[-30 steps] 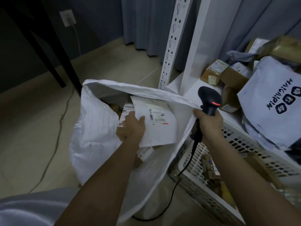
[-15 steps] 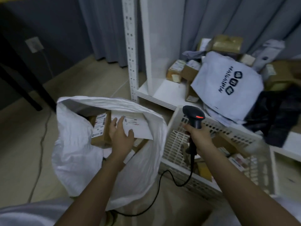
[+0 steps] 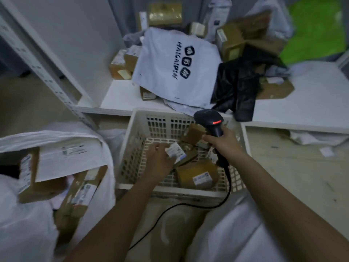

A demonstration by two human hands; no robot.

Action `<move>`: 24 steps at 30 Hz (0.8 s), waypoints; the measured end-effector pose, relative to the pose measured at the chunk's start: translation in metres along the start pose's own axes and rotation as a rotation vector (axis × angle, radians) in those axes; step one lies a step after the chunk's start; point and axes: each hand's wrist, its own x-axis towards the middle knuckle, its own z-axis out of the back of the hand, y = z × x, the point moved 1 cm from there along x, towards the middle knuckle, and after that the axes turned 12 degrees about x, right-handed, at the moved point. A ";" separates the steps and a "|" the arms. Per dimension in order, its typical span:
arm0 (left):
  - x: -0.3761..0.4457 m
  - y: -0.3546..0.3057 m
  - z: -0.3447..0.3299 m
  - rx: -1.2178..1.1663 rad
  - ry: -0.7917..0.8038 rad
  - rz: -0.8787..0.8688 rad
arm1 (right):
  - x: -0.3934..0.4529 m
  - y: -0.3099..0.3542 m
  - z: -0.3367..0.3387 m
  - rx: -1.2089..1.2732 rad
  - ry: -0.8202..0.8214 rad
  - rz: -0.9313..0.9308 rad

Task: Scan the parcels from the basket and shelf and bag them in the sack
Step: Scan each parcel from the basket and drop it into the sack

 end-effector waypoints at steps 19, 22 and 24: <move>0.056 0.006 -0.188 0.726 0.577 -0.186 | 0.063 -0.019 0.004 0.046 0.173 -0.064; 0.057 0.005 -0.182 0.697 0.537 -0.149 | 0.064 -0.014 0.003 0.059 0.160 -0.053; 0.058 0.005 -0.167 0.606 0.482 -0.076 | 0.065 -0.011 0.003 0.051 0.143 -0.024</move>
